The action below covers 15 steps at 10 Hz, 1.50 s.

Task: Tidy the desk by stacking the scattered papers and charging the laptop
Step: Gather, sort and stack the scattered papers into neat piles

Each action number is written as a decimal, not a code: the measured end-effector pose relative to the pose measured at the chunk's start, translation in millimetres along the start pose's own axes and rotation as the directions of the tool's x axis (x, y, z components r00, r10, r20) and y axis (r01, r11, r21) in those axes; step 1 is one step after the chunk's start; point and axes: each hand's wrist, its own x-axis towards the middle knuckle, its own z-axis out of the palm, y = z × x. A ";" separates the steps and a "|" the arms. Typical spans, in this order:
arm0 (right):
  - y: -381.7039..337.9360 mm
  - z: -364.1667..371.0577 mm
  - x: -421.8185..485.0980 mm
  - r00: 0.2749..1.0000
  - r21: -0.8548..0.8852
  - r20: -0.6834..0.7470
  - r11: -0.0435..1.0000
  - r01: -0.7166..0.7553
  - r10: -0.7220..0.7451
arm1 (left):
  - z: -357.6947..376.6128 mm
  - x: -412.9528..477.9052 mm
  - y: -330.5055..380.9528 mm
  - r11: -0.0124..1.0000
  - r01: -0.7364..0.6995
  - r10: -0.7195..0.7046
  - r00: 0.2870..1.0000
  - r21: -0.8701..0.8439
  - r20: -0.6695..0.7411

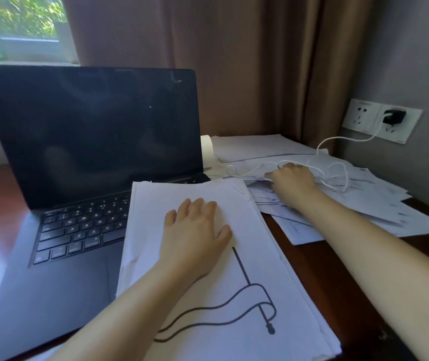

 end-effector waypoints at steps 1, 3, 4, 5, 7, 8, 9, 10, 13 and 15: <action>19.5 3.9 -20.6 0.999 0.007 -0.049 1.000 0.013 -0.012 | -0.8 -0.2 0.6 1.000 0.005 -0.005 1.000 -0.001 -0.002; 38.9 11.0 -65.0 0.999 0.050 0.033 0.999 0.018 -0.020 | -0.9 0.4 0.8 1.000 0.023 -0.023 1.000 -0.015 0.001; 38.7 6.8 -86.7 0.999 0.053 -0.002 0.997 0.051 -0.051 | -1.1 -0.1 0.8 1.000 0.025 -0.025 1.000 -0.018 0.001; 36.5 -4.8 -101.3 0.983 0.176 0.124 0.978 0.111 -0.134 | -0.3 0.4 0.5 0.999 0.024 -0.024 1.000 -0.021 -0.008; 45.9 -16.2 -105.8 0.975 0.450 0.215 0.892 -0.044 -0.060 | 0.9 0.6 -0.4 0.999 0.021 -0.022 1.000 -0.038 -0.010; 48.1 -22.8 -104.3 0.940 0.470 0.340 0.871 -0.140 -0.032 | 2.2 1.7 -1.2 0.999 0.022 -0.022 1.000 -0.032 -0.016; 49.1 -25.7 -93.8 0.923 0.463 0.383 0.872 -0.160 -0.034 | 3.0 2.8 -1.7 0.999 0.025 -0.026 1.000 -0.032 -0.012; 47.3 -28.0 -84.6 0.895 0.475 0.437 0.869 -0.140 -0.094 | 3.4 2.5 -2.0 0.999 0.024 -0.025 1.000 -0.024 -0.013; 67.7 1.0 -85.9 0.995 0.420 0.100 0.906 -0.053 0.012 | 5.6 4.4 -3.6 0.999 0.021 -0.021 1.000 -0.029 -0.017; 78.5 -15.5 -110.6 0.991 0.505 0.127 0.862 -0.035 -0.034 | 5.1 4.3 -4.0 0.999 0.016 -0.017 1.000 -0.028 -0.025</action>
